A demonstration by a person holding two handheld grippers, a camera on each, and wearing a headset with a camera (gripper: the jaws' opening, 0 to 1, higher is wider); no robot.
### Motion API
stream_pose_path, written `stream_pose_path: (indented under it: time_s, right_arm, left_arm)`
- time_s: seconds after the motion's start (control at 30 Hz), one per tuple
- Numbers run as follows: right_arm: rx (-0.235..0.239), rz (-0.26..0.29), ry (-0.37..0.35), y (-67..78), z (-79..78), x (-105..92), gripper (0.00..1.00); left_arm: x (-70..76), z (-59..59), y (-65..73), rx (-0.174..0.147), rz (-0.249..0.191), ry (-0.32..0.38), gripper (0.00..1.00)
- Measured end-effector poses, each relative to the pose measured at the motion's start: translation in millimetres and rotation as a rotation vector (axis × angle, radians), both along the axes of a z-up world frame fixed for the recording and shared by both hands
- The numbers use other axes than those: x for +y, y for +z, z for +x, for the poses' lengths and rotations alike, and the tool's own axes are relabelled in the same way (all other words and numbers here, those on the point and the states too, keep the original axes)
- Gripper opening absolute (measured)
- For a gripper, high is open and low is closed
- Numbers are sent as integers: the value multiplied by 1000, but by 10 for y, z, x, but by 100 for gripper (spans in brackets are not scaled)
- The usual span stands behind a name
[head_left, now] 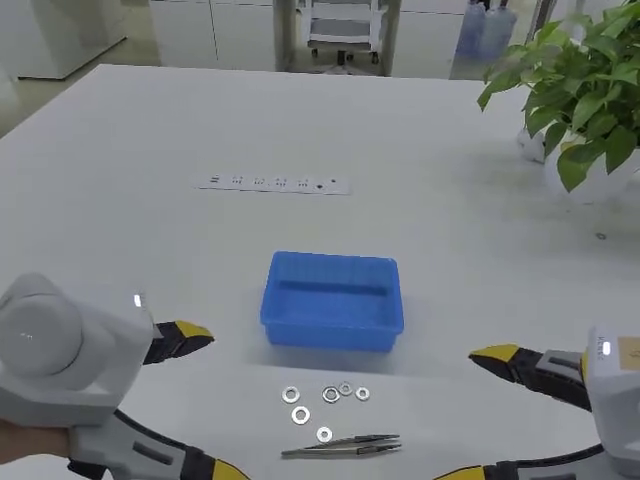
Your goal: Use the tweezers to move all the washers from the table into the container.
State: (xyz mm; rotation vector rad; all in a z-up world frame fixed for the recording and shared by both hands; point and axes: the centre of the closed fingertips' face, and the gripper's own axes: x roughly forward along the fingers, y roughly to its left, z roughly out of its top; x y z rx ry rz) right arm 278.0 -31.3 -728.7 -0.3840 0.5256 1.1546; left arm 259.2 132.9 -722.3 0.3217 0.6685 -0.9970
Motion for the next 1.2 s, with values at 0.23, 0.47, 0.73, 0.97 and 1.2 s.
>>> stream_pose_path:
  time_s: [0.23,0.47,0.73,0.97,1.2]
  right_arm:
    - [2,-1,-6,2,7,-15,80]
    - [1,-5,-12,-6,12,-38,80]
    - [9,-15,-13,-37,6,-79,80]
    - [18,-20,-7,-62,-6,-68,79]
    - [21,-24,-4,-64,7,-66,79]
  left_arm:
    - [16,-4,4,0,-1,8,98]
    - [36,21,16,-2,-10,33,98]
    - [59,21,21,-1,-13,41,98]
    - [61,-2,-32,11,-2,31,98]
    - [65,-4,-24,14,-11,32,98]
